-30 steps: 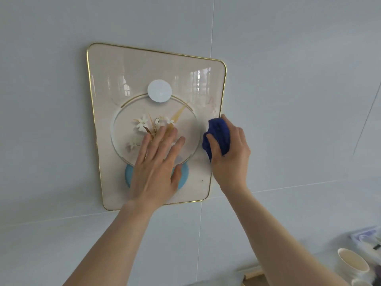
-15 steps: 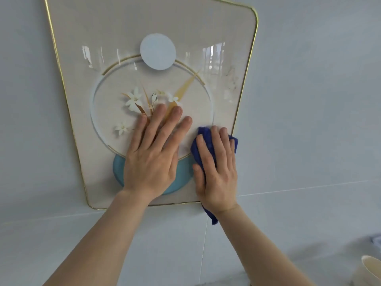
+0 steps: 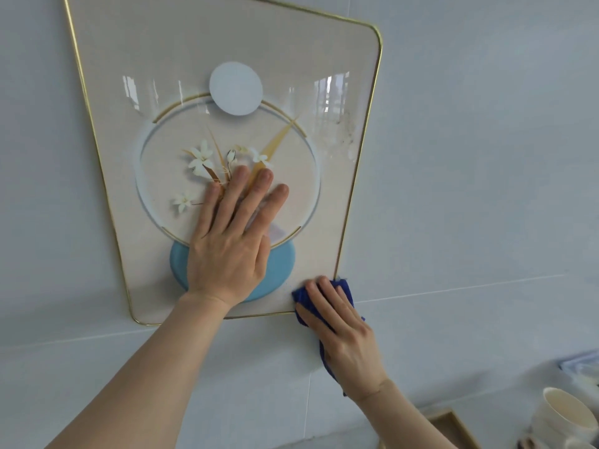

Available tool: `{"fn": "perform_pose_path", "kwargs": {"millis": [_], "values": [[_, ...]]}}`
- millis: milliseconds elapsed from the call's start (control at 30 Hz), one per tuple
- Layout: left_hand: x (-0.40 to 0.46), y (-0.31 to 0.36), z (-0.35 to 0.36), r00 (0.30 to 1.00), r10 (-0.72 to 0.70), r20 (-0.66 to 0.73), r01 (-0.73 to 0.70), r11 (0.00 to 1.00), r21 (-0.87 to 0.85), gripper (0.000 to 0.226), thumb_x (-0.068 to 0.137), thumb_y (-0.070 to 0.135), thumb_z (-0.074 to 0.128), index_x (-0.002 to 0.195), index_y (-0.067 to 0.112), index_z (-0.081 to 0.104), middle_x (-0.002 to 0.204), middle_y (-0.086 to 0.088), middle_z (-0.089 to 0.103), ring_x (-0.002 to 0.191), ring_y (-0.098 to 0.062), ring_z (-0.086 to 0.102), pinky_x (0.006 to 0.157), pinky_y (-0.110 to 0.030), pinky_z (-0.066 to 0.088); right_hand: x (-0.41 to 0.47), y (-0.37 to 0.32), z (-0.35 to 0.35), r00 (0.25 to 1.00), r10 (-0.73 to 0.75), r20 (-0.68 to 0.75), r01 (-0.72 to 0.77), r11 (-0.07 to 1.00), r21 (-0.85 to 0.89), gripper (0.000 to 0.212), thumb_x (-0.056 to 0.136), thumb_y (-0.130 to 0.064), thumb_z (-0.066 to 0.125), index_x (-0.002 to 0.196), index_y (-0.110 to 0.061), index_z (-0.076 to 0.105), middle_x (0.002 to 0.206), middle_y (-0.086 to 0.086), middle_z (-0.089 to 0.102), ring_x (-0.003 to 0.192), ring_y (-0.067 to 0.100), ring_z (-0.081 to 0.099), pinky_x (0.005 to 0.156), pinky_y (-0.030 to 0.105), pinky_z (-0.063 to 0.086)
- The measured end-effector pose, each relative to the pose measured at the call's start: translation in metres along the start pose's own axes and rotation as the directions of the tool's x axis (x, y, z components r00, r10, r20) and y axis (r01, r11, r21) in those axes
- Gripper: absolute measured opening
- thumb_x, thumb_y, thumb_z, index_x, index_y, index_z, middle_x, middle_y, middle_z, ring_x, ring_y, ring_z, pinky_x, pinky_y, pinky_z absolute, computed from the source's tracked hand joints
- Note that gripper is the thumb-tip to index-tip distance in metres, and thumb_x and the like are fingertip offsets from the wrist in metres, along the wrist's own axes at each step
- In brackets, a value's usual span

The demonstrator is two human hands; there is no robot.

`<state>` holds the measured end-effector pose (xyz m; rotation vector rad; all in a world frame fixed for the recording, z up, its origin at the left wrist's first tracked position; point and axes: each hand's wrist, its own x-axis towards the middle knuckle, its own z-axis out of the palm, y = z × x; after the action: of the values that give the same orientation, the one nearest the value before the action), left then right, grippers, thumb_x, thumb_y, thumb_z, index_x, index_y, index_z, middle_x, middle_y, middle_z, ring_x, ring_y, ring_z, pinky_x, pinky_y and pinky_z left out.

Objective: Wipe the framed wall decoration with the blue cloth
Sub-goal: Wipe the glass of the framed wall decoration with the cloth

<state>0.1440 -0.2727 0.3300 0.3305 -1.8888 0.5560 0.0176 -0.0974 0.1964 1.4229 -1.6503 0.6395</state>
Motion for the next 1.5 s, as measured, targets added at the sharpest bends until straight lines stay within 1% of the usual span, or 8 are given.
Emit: {"fn": "perform_pose_path", "kwargs": {"millis": [133, 267, 367, 500, 633, 767, 867, 1500], "values": [[0.001, -0.001, -0.006, 0.998, 0.002, 0.065, -0.001, 1.0, -0.016, 0.064, 0.102, 0.018, 0.044, 0.162, 0.027, 0.022, 0.171, 0.002, 0.019, 0.16, -0.025, 0.012, 0.131, -0.046, 0.006, 0.003, 0.001, -0.031, 0.992, 0.125, 0.035, -0.128, 0.986, 0.106, 0.061, 0.087, 0.02, 0.047, 0.126, -0.019, 0.072, 0.146, 0.003, 0.064, 0.137, 0.022, 0.06, 0.091, 0.036, 0.063], [0.001, 0.0, -0.007, 0.996, 0.001, 0.085, -0.001, 1.0, -0.002, 0.06, 0.105, 0.021, 0.038, 0.162, 0.026, 0.021, 0.171, 0.002, 0.018, 0.16, -0.024, 0.011, 0.131, -0.047, 0.007, 0.06, 0.007, -0.074, 0.844, 0.53, -0.089, -0.447, 0.784, 0.43, 0.046, 0.092, 0.006, 0.07, 0.129, -0.02, 0.072, 0.136, -0.003, 0.07, 0.122, 0.011, 0.067, 0.1, 0.031, 0.055], [0.0, -0.001, -0.006, 0.996, -0.005, 0.087, 0.002, 1.0, 0.029, 0.059, 0.105, 0.023, 0.038, 0.162, 0.025, 0.021, 0.172, 0.002, 0.018, 0.16, -0.024, 0.012, 0.13, -0.048, 0.011, 0.123, 0.014, -0.109, 0.757, 0.623, -0.199, -0.431, 0.704, 0.564, 0.042, 0.089, -0.003, 0.077, 0.129, -0.018, 0.072, 0.126, 0.0, 0.073, 0.113, 0.009, 0.069, 0.099, 0.03, 0.055], [0.001, 0.0, -0.005, 0.997, 0.002, 0.075, -0.004, 1.0, 0.026, 0.063, 0.103, 0.023, 0.042, 0.162, 0.027, 0.022, 0.171, 0.003, 0.018, 0.16, -0.023, 0.012, 0.131, -0.047, 0.008, 0.194, 0.019, -0.129, 0.761, 0.489, -0.426, -0.254, 0.829, 0.498, 0.041, 0.089, -0.005, 0.076, 0.129, -0.011, 0.071, 0.128, 0.007, 0.072, 0.114, 0.015, 0.069, 0.097, 0.023, 0.055], [0.0, -0.001, -0.004, 0.998, 0.003, 0.064, -0.004, 1.0, 0.015, 0.065, 0.101, 0.021, 0.046, 0.162, 0.027, 0.022, 0.171, 0.004, 0.019, 0.16, -0.022, 0.014, 0.131, -0.046, 0.007, 0.251, 0.031, -0.121, 0.813, 0.332, -0.479, -0.182, 0.925, 0.334, 0.042, 0.097, -0.007, 0.067, 0.138, -0.01, 0.064, 0.149, 0.013, 0.06, 0.141, 0.021, 0.054, 0.114, 0.009, 0.035], [0.0, -0.002, -0.003, 0.998, 0.001, 0.055, -0.001, 1.0, 0.008, 0.067, 0.099, 0.02, 0.049, 0.161, 0.027, 0.024, 0.171, 0.004, 0.021, 0.159, -0.022, 0.016, 0.13, -0.045, 0.008, 0.264, 0.029, -0.091, 0.855, 0.223, -0.468, -0.163, 0.973, 0.164, 0.044, 0.109, -0.028, 0.045, 0.149, -0.011, 0.053, 0.164, 0.019, 0.041, 0.156, 0.035, 0.031, 0.129, 0.045, 0.03], [0.0, 0.0, -0.002, 0.999, 0.003, 0.046, -0.005, 1.0, 0.024, 0.069, 0.098, 0.02, 0.05, 0.161, 0.028, 0.023, 0.171, 0.005, 0.02, 0.159, -0.021, 0.016, 0.131, -0.045, 0.008, 0.26, 0.026, -0.076, 0.841, 0.206, -0.5, -0.131, 0.975, 0.182, 0.049, 0.11, -0.028, 0.031, 0.15, -0.007, 0.05, 0.165, 0.026, 0.033, 0.157, 0.042, 0.024, 0.126, 0.058, 0.027], [-0.001, 0.0, 0.007, 0.999, -0.003, -0.035, 0.005, 0.998, 0.067, 0.061, 0.104, 0.044, 0.048, 0.159, 0.028, 0.03, 0.168, 0.005, 0.027, 0.157, -0.02, 0.023, 0.13, -0.043, 0.012, 0.224, 0.037, -0.057, 0.87, 0.024, -0.492, -0.017, 1.0, 0.02, 0.034, 0.104, -0.005, 0.062, 0.137, -0.009, 0.066, 0.153, 0.027, 0.051, 0.148, 0.041, 0.044, 0.114, 0.059, 0.047]]}}
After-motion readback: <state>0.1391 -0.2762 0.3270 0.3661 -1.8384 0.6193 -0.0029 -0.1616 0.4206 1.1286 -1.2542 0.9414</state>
